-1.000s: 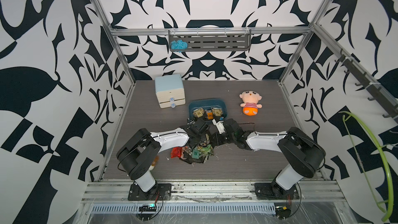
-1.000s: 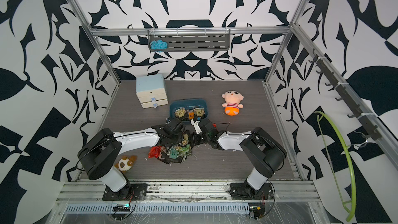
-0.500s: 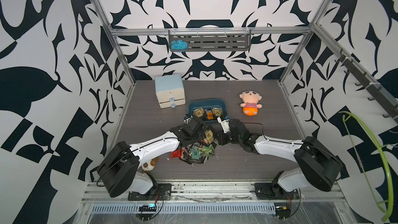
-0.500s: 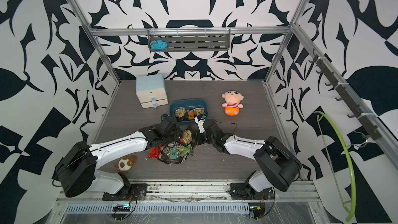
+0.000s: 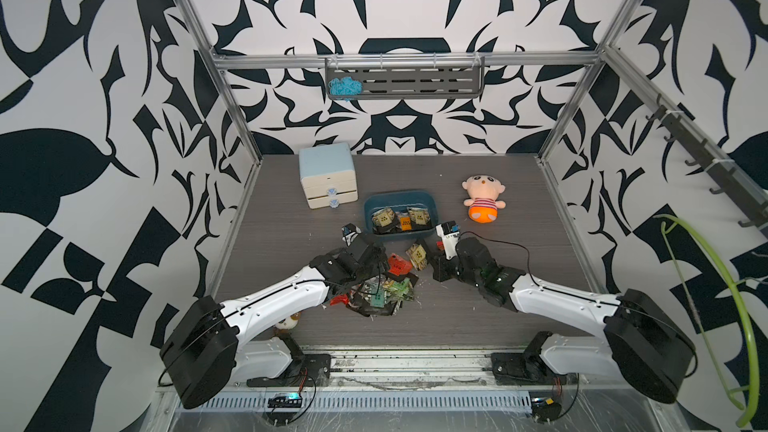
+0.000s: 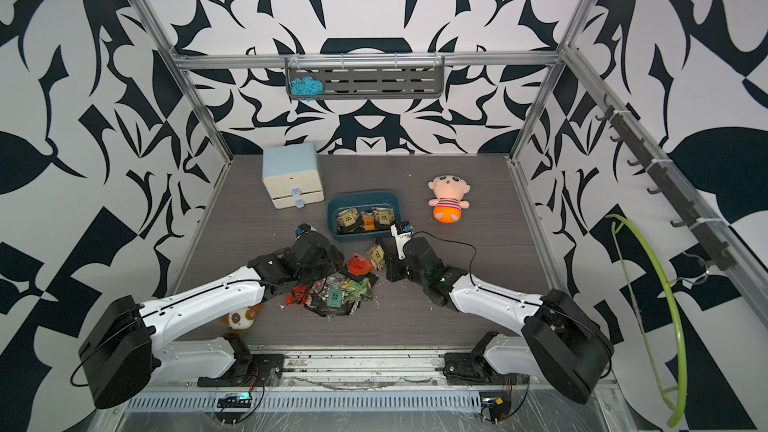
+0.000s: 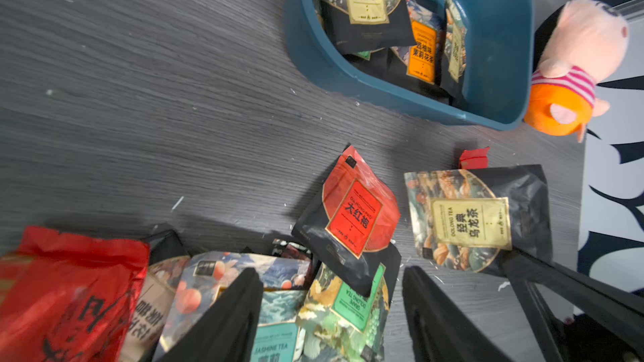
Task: Put the tea bags into the storage box
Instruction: Pick up the tea bag from the center of the board, then place the tea bag in the storage box.
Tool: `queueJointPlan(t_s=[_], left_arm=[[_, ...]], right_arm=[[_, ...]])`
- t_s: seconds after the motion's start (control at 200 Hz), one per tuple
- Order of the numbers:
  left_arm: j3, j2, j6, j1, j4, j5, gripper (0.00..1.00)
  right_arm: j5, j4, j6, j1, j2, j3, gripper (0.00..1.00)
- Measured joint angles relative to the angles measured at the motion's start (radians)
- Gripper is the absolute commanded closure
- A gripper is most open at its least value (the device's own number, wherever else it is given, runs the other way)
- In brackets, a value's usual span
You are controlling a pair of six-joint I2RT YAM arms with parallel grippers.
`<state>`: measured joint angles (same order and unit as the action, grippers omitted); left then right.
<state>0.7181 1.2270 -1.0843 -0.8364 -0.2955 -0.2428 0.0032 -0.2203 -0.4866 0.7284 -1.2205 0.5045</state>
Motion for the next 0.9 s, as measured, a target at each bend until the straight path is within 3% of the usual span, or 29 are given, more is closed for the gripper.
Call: queueJointPlan(t_s=[0.24,0.43,0.625,0.9], left_arm=[[-0.021,-0.030,0.003,0.000,-0.024,0.000,0.30],[-0.087,-0.108,0.003,0.000,-0.034,-0.008,0.30],[-0.133,-0.184,0.002,0.000,-0.047,-0.054,0.29],[-0.157,-0.251,-0.005,0.000,-0.115,-0.131,0.29]], right_arm=[[0.166,0.211,-0.007,0.000,0.154,0.066,1.00],[0.236,0.346,-0.008,-0.001,0.149,0.248,1.00],[0.228,0.394,-0.013,-0.022,-0.029,0.449,1.00],[0.085,0.388,-0.046,-0.040,-0.390,0.654,1.00]])
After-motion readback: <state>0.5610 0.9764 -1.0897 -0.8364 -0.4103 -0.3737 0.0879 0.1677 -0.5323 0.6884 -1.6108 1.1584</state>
